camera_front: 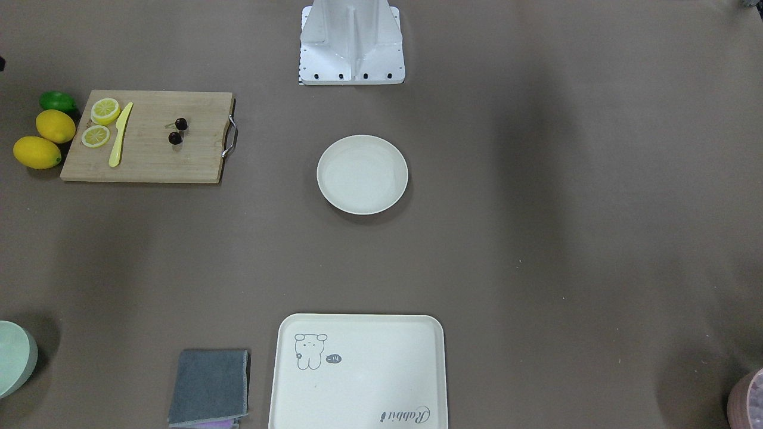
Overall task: Place red cherry on plate
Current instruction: 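Move the right gripper over the cutting board and lower onto the cherries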
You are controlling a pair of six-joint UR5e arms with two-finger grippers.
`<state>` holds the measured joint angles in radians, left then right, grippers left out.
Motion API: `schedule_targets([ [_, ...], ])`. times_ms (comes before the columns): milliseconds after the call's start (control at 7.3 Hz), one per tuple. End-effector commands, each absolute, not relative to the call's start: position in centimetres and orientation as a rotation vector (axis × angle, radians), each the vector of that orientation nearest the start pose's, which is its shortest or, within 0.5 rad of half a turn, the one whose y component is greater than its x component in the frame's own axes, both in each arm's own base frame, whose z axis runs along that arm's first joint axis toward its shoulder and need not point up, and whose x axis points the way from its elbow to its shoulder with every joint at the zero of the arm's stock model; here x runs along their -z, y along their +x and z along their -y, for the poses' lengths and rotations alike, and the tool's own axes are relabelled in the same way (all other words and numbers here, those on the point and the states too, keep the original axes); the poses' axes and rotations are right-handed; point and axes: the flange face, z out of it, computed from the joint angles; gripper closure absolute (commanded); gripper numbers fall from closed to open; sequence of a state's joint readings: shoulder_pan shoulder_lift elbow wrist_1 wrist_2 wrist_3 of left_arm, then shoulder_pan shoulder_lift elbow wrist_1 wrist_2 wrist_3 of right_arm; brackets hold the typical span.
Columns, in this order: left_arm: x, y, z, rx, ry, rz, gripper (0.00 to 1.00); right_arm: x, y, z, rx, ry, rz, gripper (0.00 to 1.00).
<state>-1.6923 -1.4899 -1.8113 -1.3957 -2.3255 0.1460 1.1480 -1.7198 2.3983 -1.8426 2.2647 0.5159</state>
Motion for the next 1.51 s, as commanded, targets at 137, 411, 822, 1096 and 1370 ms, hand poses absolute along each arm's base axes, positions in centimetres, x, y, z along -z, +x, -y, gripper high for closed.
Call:
schedule_targets([
  [137, -59.8, -11.9, 44.0, -0.018, 0.087, -0.75, 0.02, -33.0, -22.0, 32.7, -0.046, 0.034, 0.793, 0.02],
  [411, -59.5, -11.9, 44.2, -0.019, 0.089, -0.75, 0.02, -33.6, -27.8, 32.1, -0.001, 0.044, 0.748, 0.02],
  [822, -59.4, -12.0, 44.2, -0.018, 0.091, -0.749, 0.02, -37.1, -31.4, 31.9, -0.002, 0.07, 0.662, 0.03],
  [1096, -59.4, -11.9, 44.3, -0.018, 0.091, -0.749, 0.02, -40.3, -34.4, 31.7, -0.033, 0.092, 0.678, 0.07],
  [1370, -59.5, -11.9, 44.3, -0.018, 0.091, -0.749, 0.02, -42.1, -36.4, 30.0, -0.032, 0.117, 0.695, 0.08],
])
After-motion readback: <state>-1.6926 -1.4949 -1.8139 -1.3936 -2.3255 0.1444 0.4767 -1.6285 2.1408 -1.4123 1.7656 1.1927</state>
